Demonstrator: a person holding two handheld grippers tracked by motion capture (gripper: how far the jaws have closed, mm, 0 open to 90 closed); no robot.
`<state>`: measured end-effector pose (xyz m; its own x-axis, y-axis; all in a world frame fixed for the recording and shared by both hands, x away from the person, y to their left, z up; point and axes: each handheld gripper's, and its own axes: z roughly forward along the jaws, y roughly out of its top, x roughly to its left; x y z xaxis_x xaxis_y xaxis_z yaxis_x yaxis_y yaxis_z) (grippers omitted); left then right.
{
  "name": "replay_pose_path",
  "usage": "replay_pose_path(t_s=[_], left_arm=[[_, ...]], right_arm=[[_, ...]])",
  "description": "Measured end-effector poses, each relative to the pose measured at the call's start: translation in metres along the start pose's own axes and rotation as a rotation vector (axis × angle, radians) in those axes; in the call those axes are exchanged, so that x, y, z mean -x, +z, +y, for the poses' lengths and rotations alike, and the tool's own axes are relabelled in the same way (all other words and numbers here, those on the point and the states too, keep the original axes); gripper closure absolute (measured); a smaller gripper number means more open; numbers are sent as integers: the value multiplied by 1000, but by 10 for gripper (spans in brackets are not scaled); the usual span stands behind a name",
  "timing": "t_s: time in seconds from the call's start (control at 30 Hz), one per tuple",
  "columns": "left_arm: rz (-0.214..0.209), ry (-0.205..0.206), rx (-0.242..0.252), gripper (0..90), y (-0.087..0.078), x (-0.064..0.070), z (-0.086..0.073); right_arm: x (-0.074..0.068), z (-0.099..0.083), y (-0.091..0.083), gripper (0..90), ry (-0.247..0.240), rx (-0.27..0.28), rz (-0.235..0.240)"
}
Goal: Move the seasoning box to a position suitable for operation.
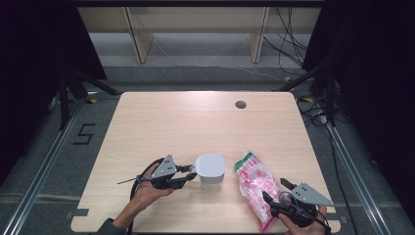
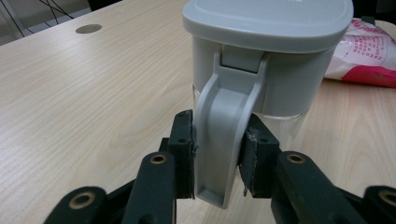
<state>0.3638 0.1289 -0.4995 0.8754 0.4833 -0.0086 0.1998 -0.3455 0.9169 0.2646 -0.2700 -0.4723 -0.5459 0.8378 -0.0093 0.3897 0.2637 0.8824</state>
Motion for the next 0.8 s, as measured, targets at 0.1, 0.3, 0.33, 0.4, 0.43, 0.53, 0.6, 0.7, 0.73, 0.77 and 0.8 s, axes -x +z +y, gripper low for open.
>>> replay_pose_path(t_s=[0.1,0.3,0.33,0.4,0.43,0.53,0.6,0.7,0.73,0.77,0.8], left_arm=[[-3,-4,2,685,1,-1,0],[-5,-2,-4,684,2,-3,1],[1,0,-9,684,1,-3,1],[-1,-1,-9,684,1,-3,2],[-4,-5,-6,683,2,-3,1],[-19,-24,-4,667,2,-5,1],[-14,-31,-17,601,2,-4,1],[-12,-52,-29,502,1,-3,2],[-9,-57,-26,484,1,-3,3],[-19,-61,-21,478,0,-4,3],[-12,-68,-21,465,-1,-3,4]], right_arm=[[0,0,0,245,0,-2,-1],[-1,0,0,245,34,10,11],[-1,0,1,245,35,12,11],[-1,-1,1,245,32,9,12],[-1,-1,0,245,31,7,8],[0,-1,-1,245,15,2,2],[1,-2,-1,245,16,0,-1],[2,-2,-1,239,31,12,1],[4,-2,-1,239,-6,27,-3],[-1,-2,-2,239,46,14,3],[1,-1,-1,239,26,27,8]])
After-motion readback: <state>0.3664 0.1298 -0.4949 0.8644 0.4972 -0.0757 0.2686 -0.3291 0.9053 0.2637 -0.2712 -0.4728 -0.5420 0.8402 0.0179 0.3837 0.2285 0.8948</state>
